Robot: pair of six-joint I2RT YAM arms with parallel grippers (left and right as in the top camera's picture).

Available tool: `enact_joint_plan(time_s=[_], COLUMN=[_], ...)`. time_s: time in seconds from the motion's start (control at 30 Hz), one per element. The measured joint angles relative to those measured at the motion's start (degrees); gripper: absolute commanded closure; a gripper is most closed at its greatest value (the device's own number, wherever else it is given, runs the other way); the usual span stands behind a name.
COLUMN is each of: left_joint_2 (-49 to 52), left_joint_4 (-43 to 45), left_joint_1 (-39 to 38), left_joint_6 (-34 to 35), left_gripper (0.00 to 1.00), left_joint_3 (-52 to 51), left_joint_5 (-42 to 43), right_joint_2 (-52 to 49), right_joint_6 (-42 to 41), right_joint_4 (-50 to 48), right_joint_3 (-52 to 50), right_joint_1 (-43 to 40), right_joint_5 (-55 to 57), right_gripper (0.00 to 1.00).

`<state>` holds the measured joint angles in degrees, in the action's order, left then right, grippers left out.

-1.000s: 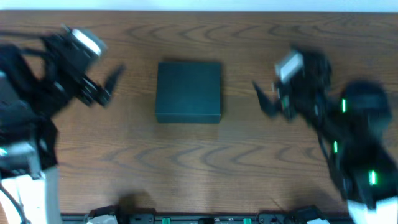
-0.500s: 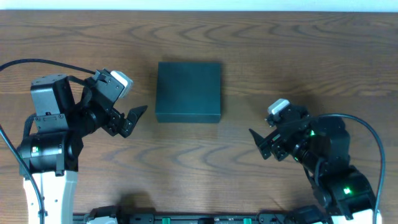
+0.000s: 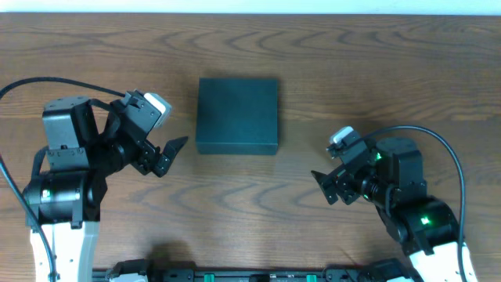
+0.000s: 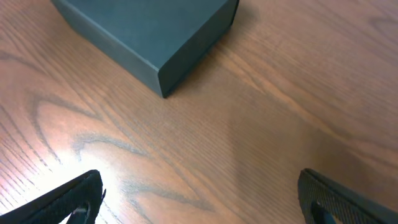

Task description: Pack container

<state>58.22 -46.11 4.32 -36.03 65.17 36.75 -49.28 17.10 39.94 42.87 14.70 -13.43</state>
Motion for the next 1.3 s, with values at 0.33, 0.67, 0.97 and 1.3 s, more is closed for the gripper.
enact_joint_plan(time_s=[0.33,0.67,0.97,1.3], left_joint_2=[-2.45,-21.66,-39.5,-48.74], left_joint_4=[-1.2,4.02,16.96,21.16], left_joint_1=[-1.03,-1.11,-1.11,-1.11], left_joint_6=[-0.39,17.51,39.95,47.67], left_gripper=[0.05,0.05,0.05,0.05], left_joint_3=[0.0,-11.04,-39.32,-53.48], left_joint_5=[-19.87,-30.84,-44.54,-46.64], right_joint_2=[-3.19,-4.31,-4.35,-4.35], right_joint_6=[0.0,-0.02,-0.15,-0.17], right_joint_4=[0.04,0.07,0.11,0.07], right_joint_3=[0.0,-0.09,-0.22,-0.22], right_joint_1=[0.0,0.0,0.0,0.0], right_joint_5=[0.02,0.02,0.09,0.17], right_gripper=[0.01,0.01,0.01,0.01])
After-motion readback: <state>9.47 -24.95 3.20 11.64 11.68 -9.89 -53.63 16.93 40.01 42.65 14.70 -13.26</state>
